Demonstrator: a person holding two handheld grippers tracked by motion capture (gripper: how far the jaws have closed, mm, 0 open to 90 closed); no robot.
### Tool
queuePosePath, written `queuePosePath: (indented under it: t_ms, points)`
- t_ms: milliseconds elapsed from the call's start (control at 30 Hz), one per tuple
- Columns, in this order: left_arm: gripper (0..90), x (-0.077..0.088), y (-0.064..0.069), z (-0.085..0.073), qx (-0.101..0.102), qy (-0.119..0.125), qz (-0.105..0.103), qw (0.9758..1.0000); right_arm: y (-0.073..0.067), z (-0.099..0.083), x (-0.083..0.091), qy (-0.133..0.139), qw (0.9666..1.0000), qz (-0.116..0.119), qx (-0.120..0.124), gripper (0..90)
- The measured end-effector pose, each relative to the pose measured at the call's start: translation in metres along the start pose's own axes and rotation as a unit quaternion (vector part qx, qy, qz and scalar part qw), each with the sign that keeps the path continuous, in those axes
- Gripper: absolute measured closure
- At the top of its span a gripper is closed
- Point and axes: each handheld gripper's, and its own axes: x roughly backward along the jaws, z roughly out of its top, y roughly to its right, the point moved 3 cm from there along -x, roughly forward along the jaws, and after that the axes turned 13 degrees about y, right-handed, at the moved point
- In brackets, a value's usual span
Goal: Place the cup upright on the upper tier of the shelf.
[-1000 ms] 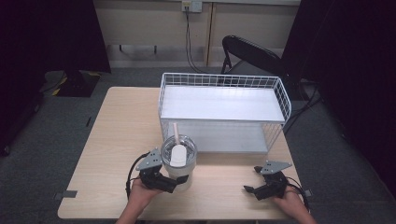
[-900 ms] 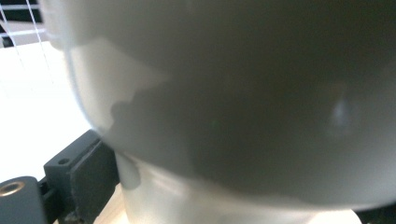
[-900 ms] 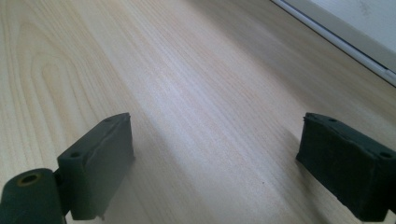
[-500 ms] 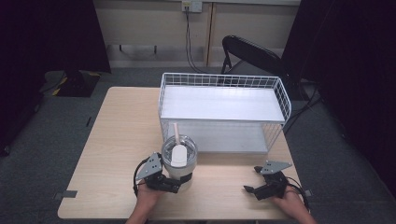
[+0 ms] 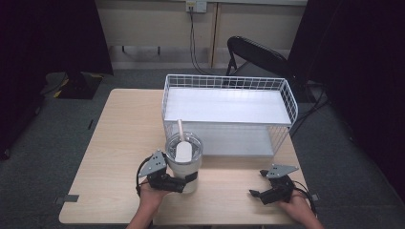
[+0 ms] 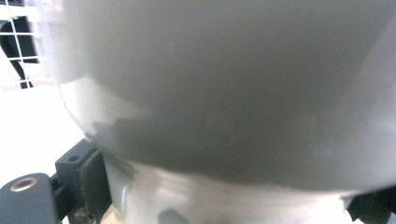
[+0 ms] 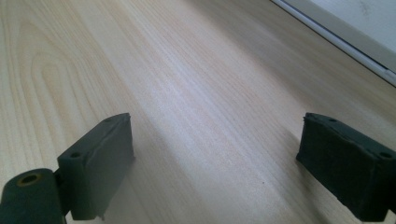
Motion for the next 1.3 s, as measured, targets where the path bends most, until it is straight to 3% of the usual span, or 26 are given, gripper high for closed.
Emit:
queuePosePath:
  t_ms: [133, 333, 467, 567, 767, 900, 1033, 1067, 1300]
  points:
    - [8.7, -0.001, -0.003, 0.012, -0.004, -0.009, 0.005, 0.9999, 0.000, 0.000, 0.000, 0.000, 1.0000, 0.000, 0.000, 9.6]
    - [8.8, -0.002, -0.008, 0.027, 0.006, -0.013, 0.010, 0.9998, 0.000, 0.000, 0.000, 0.000, 1.0000, 0.000, 0.000, 9.6]
    - [8.8, -0.002, -0.010, 0.038, 0.001, -0.029, 0.012, 0.9995, 0.000, 0.000, 0.000, 0.000, 1.0000, 0.000, 0.000, 9.6]
    - [8.8, -0.004, -0.012, 0.049, 0.015, -0.022, 0.014, 0.9995, 0.000, 0.000, 0.000, 0.000, 1.0000, 0.000, 0.000, 9.6]
    - [8.9, -0.005, -0.014, 0.060, 0.008, -0.022, 0.016, 0.9996, 0.000, 0.000, 0.000, 0.000, 1.0000, 0.000, 0.000, 9.6]
    - [8.9, -0.008, -0.015, 0.070, 0.018, -0.021, 0.019, 0.9994, 0.000, 0.000, 0.000, 0.000, 1.0000, 0.000, 0.000, 9.6]
    - [8.9, -0.010, -0.016, 0.079, 0.015, -0.018, 0.021, 0.9995, 0.000, 0.000, 0.000, 0.000, 1.0000, 0.000, 0.000, 9.6]
    - [8.9, -0.011, -0.016, 0.081, 0.017, -0.008, 0.021, 0.9996, 0.000, 0.000, 0.000, 0.000, 1.0000, 0.000, 0.000, 9.6]
    - [9.0, -0.016, -0.016, 0.094, 0.021, -0.011, 0.016, 0.9996, 0.000, 0.000, 0.000, 0.000, 1.0000, 0.000, 0.000, 9.6]
